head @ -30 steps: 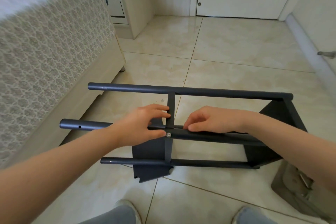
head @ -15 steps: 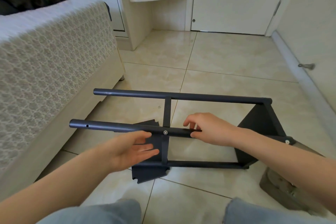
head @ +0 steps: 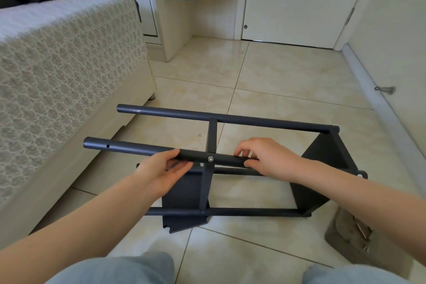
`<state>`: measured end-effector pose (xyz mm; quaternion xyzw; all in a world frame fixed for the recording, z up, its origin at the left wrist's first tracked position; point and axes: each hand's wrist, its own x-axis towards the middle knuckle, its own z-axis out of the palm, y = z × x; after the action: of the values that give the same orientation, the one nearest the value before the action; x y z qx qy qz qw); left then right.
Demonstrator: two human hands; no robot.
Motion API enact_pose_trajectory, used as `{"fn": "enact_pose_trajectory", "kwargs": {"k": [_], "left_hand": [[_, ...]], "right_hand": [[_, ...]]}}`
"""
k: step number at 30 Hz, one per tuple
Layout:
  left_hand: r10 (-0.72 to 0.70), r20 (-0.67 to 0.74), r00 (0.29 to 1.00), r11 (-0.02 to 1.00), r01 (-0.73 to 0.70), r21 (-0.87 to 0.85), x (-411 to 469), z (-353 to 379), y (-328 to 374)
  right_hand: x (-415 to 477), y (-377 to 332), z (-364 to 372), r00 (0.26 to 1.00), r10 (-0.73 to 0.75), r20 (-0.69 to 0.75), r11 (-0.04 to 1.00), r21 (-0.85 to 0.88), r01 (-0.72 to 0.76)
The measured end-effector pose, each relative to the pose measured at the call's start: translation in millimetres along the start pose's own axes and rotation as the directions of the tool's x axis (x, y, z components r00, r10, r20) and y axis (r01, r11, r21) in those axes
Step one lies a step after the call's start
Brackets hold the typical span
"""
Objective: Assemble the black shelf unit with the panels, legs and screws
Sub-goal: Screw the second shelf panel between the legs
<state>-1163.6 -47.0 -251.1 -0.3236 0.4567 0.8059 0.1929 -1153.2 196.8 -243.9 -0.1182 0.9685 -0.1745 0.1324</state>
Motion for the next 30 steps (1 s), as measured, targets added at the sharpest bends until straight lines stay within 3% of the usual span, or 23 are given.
{"fn": "enact_pose_trajectory", "kwargs": {"k": [19, 30], "left_hand": [[0.245, 0.138, 0.96, 0.96, -0.26, 0.104, -15, 52, 69], [0.363, 0.232, 0.903, 0.89, -0.409, 0.202, -32, 116, 92]], "right_hand": [[0, -19, -54, 0.992, 0.098, -0.082, 0.962, 0.262, -0.074], [-14, -12, -69, 0.967, 0.218, -0.129, 0.842, 0.527, -0.119]]}}
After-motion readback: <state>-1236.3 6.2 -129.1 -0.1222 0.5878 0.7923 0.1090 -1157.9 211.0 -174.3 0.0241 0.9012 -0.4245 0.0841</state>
